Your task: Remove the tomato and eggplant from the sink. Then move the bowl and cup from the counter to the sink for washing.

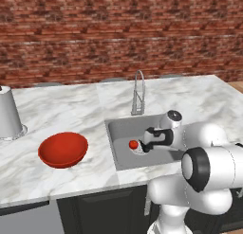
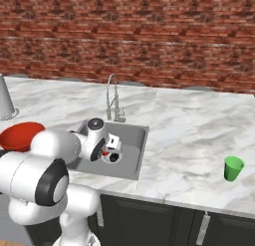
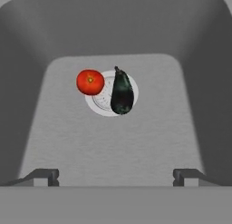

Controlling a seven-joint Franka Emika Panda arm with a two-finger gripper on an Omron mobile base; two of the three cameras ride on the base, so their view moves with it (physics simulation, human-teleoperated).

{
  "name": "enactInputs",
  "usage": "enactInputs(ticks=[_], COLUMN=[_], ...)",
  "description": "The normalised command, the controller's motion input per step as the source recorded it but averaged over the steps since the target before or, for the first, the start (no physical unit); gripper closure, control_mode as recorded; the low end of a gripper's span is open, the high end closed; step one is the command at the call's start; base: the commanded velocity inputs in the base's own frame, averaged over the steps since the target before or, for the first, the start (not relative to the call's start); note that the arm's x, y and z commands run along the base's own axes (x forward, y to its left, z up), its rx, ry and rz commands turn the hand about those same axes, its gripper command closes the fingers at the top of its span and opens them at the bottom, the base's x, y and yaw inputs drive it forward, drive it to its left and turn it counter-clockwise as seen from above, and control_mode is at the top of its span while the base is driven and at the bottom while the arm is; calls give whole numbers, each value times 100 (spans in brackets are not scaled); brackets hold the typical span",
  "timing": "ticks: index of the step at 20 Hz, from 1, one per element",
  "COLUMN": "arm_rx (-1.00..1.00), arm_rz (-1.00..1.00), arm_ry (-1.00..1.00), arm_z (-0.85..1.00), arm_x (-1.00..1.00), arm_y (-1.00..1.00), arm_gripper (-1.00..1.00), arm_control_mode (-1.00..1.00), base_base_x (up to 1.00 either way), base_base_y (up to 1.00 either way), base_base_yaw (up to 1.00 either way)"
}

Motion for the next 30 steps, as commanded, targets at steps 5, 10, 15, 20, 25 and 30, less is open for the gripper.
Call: enactInputs(ticks=[5,10,15,20,25,30], arm_rx=[0,0,0,0,0,0], arm_rz=[0,0,0,0,0,0], arm_ry=[0,0,0,0,-1,0], arm_z=[-5,-9,-13,-14,-9,-7], arm_x=[13,12,10,8,9,10], arm_y=[0,0,0,0,0,0], arm_gripper=[-100,-100,-100,-100,-100,-100], arm_control_mode=[-100,-100,-100,-100,-100,-100], base_base_x=[0,0,0,0,0,0], base_base_y=[0,0,0,0,0,0], base_base_yaw=[0,0,0,0,0,0])
